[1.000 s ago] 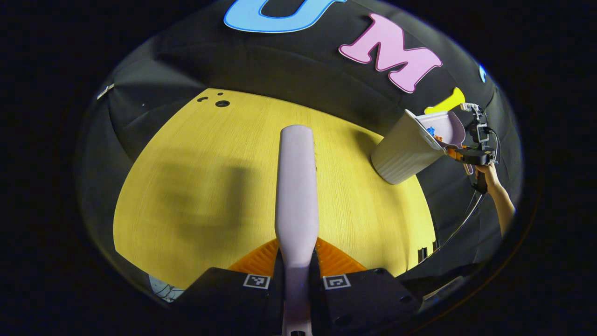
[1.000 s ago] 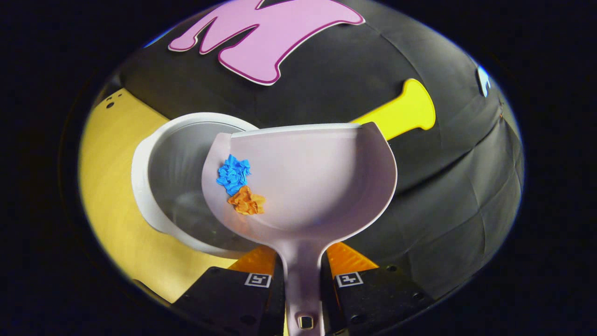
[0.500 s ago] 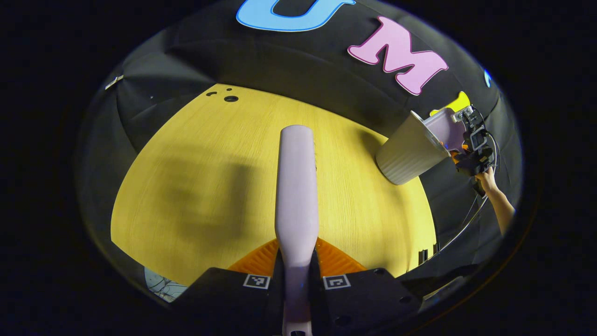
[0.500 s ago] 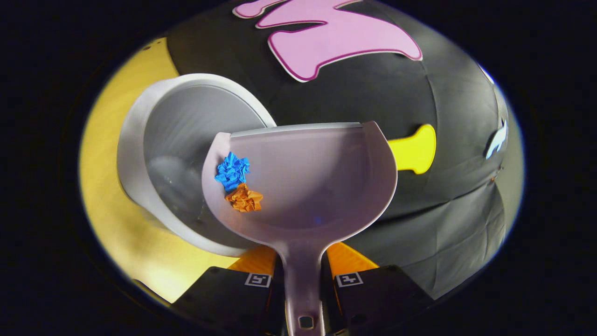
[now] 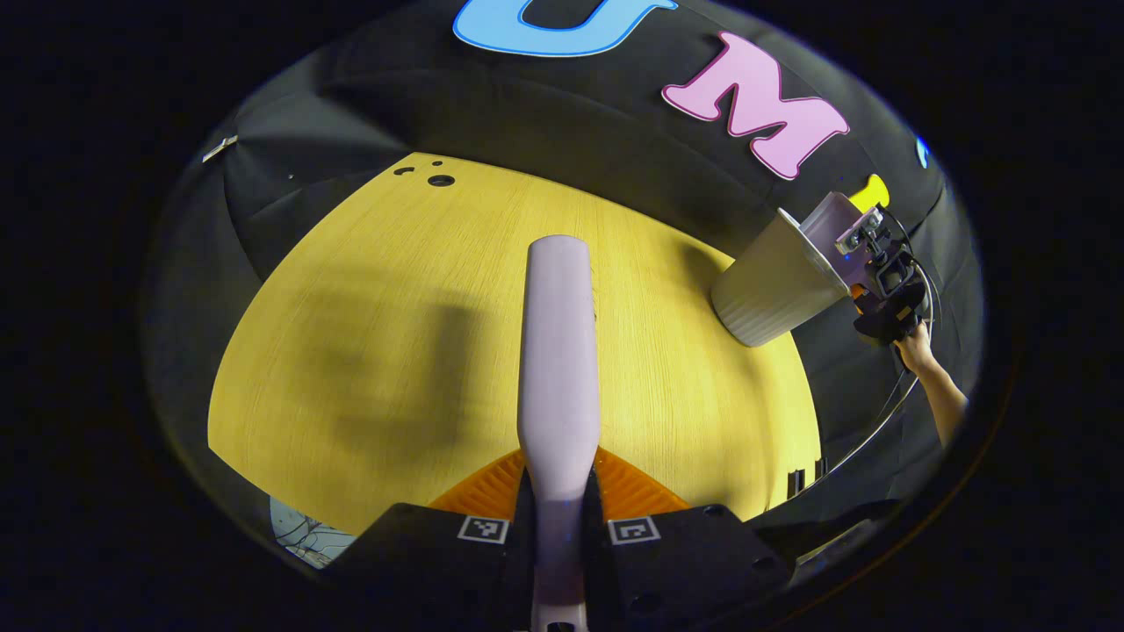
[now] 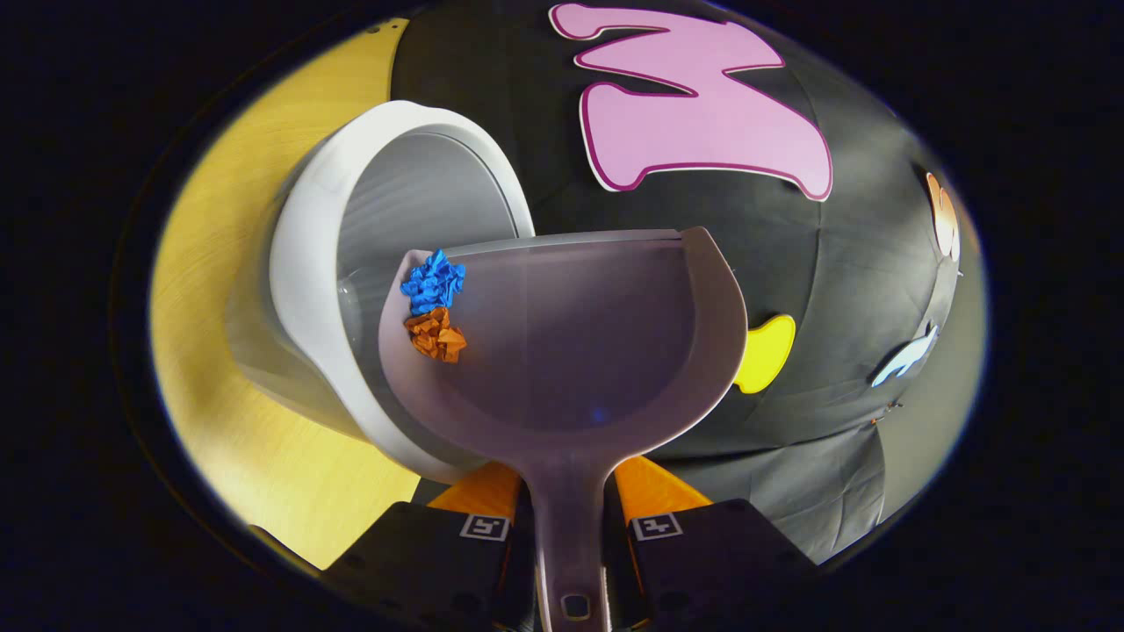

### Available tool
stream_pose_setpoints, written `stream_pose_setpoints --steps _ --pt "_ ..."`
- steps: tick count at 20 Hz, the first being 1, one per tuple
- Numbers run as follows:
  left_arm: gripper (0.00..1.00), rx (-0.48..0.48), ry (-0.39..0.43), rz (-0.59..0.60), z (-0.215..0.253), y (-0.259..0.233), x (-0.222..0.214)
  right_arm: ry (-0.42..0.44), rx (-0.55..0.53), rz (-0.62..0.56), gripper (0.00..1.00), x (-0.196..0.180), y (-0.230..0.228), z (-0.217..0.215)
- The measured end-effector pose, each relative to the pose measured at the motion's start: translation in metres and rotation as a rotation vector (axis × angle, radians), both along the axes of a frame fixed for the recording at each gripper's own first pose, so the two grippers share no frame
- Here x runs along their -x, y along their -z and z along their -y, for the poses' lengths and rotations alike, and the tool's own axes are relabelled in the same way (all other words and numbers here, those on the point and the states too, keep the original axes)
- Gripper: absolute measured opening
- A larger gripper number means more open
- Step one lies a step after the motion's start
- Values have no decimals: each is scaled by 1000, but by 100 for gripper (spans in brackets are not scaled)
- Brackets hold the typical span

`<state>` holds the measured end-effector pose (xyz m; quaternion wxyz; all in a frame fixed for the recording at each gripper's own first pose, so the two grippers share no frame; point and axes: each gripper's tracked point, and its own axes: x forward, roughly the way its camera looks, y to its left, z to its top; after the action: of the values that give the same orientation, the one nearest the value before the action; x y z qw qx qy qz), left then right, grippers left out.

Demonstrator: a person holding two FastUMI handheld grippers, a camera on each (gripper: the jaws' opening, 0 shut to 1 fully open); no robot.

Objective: Pick up the small broom and dustpan from the desktop, sweep the trash into the dustpan with the broom, and then empty the trash into the garbage bin.

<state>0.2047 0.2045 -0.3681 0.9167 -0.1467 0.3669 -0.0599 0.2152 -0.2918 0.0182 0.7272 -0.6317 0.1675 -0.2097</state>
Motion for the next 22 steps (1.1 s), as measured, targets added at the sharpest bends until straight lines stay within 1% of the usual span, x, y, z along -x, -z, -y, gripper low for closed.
stream_pose_setpoints --steps 2,5,6,8,12,14,17,20,22 --pt "27 -3 -4 -3 -3 1 1 -18 61 -16 35 4 -4 4" --pt "27 -1 -5 -5 -4 1 1 -46 182 -49 35 7 -14 16" --pt "27 -3 -3 -4 -4 1 1 -63 211 -61 35 6 -13 13" --pt "27 -6 -3 -2 -4 0 1 -70 216 -72 35 6 -12 15" --pt "27 -8 -8 -1 -6 -1 1 -38 125 -70 36 6 -13 19" --pt "27 -14 -11 -1 -7 -2 0 -21 51 -51 36 7 -14 24" --pt "27 -25 -11 4 -9 -6 -1 4 -94 52 36 6 -35 28" --pt "27 -30 -3 14 -6 -10 -4 24 -292 181 35 11 -68 26" --pt "27 -34 4 21 -1 -12 -5 29 -398 249 36 15 -86 26"
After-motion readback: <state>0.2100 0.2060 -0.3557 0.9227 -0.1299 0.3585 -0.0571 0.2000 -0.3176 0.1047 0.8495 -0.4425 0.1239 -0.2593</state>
